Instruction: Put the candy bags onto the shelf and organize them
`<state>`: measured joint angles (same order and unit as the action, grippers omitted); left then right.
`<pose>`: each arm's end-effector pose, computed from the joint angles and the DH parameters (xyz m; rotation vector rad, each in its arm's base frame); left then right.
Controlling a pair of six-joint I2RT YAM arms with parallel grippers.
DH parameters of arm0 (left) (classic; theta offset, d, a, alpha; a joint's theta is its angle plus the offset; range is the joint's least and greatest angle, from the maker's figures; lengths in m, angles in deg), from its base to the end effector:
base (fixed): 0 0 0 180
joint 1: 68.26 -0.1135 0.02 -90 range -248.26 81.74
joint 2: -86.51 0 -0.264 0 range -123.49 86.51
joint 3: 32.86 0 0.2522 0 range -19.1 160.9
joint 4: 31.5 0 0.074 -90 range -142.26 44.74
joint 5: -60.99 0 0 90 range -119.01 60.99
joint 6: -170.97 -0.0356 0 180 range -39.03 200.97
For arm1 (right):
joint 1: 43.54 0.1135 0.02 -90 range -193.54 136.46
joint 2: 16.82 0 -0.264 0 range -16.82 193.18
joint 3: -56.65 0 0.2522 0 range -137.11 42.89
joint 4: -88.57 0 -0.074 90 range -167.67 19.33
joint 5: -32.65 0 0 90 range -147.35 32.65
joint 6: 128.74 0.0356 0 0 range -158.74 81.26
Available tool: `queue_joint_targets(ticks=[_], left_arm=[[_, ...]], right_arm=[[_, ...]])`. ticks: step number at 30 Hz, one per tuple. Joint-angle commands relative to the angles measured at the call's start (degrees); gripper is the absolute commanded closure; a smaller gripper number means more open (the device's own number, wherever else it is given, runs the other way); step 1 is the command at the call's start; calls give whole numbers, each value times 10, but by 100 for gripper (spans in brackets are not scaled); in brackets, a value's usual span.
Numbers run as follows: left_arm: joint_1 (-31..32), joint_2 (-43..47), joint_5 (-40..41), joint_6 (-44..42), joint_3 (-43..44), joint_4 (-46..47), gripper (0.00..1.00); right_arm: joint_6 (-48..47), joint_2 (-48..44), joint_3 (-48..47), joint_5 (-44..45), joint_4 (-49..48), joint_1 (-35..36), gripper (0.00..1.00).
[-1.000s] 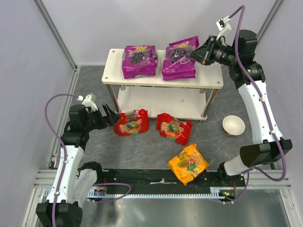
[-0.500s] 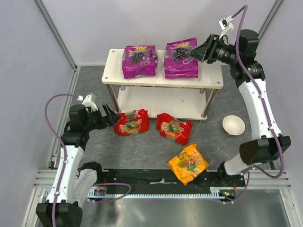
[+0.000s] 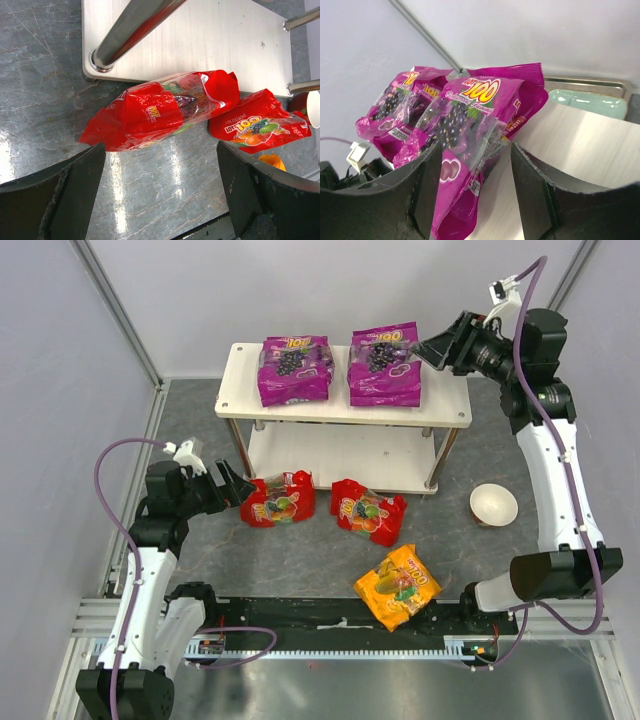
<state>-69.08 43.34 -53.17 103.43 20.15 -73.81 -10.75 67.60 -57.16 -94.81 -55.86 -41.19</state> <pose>0.1660 -0.0122 0.2801 -0.1856 2.1476 -0.6707 0.3146 0.0346 0.4890 -0.1250 1.7408 0.9386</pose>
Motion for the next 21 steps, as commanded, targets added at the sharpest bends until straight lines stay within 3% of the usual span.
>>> queue_joint_targets(ticks=[1,9,11,12,14,15,16,21], left_arm=[[1,1,-16,-3,1,20,1],[1,1,-17,-2,0,23,1],[1,0,-18,-2,0,23,1],[2,0,-18,-2,0,23,1],[1,-1,-19,-2,0,23,1],[2,0,-18,-2,0,24,1],[2,-1,-18,-2,0,24,1],[2,0,-18,-2,0,24,1]], right_arm=[[-10,-43,6,82,9,-1,35],[-7,-73,11,241,73,-1,38],[-14,-68,6,262,94,0,49],[-17,-66,4,267,101,-1,66],[-22,-63,4,273,112,0,82],[-24,-61,4,275,113,-1,95],[-27,-61,5,275,114,1,99],[-39,-50,-7,301,121,26,100]])
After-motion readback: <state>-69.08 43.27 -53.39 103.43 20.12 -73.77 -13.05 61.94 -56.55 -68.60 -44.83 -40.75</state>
